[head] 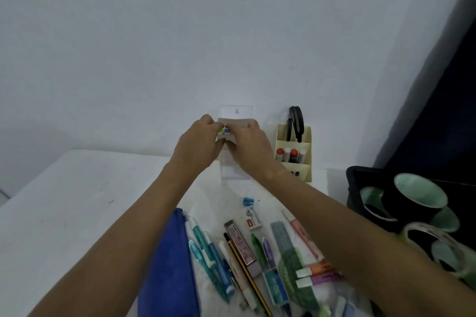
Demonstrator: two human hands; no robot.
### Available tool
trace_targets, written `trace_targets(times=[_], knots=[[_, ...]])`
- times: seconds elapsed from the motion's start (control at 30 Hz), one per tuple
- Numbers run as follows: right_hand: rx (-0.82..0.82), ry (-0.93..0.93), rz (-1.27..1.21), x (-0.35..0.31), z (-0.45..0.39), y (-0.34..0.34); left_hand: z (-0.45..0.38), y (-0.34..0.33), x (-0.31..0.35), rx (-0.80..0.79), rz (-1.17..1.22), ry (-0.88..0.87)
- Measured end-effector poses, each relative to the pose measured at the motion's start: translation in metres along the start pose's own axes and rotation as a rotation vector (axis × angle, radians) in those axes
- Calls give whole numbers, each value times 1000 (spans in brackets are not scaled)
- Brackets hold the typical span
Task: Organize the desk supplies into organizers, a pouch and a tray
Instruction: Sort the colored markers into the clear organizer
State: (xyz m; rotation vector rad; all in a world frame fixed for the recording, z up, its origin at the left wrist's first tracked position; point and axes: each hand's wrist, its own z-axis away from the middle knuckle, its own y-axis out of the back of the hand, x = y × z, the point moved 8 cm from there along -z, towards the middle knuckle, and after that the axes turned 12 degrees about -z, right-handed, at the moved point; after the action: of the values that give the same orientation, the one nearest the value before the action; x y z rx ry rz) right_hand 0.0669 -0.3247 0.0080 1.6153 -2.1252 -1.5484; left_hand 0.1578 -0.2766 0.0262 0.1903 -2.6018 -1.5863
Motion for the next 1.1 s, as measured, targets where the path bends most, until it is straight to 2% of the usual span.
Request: trace_targets(times=[0.1,0.2,0.27,0.43,0.53,0.67,0.83,0.97,1.1], knots=[[-63,20,-15,-9,5,3,10,5,3,-24,45,-16],[-1,50,-120,-19,24,13,38,12,6,14,129,6],[-31,23,-182,-24,42,11,57,1,-2,-67,155,75],[-587,-108,-174,-35,101,-44,119,-48,-35,-488,57,295],[-742,-229,-97,-29,134,-65,152,-61,-30,-642,69,289],[-781,-315,-20,-19,157,-76,180,-71,-19,-713,180,371],[-766,-390,-125,-9,162,-83,196,-78,-8,-766,209,411],[-760,-480,-231,-4,163,-82,203,-80,-2,-729,218,469],[-713,-557,-295,2,160,-70,205,-78,8,-653,83,499]])
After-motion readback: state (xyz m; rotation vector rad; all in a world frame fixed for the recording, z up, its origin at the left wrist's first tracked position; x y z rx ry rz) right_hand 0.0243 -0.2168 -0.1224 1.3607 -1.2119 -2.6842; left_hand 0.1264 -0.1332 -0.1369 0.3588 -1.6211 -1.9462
